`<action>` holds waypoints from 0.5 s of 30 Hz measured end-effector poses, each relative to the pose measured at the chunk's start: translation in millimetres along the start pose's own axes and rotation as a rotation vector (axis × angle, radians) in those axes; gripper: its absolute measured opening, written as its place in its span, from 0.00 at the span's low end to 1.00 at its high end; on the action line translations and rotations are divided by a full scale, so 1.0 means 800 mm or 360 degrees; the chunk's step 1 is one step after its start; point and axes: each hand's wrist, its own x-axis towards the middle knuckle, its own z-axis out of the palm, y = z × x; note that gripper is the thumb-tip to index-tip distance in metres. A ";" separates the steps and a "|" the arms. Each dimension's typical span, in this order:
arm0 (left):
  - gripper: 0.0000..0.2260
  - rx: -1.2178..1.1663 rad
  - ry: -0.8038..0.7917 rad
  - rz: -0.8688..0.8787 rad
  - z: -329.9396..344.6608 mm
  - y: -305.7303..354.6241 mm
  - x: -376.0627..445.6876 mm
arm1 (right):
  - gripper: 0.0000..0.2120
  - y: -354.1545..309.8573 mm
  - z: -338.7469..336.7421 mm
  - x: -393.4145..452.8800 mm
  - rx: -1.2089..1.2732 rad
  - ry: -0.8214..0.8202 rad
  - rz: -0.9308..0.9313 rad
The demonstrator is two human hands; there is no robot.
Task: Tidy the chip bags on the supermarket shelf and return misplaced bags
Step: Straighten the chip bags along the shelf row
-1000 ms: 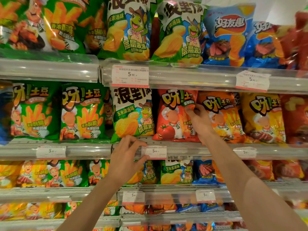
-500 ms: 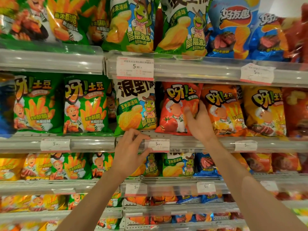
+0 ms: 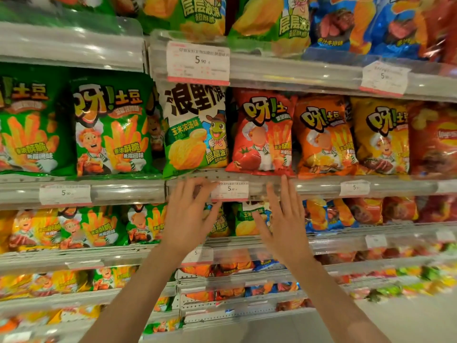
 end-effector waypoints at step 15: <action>0.24 -0.0334 -0.0190 -0.0724 0.062 0.125 -0.094 | 0.37 0.132 -0.012 -0.098 0.0527 -0.0347 0.0546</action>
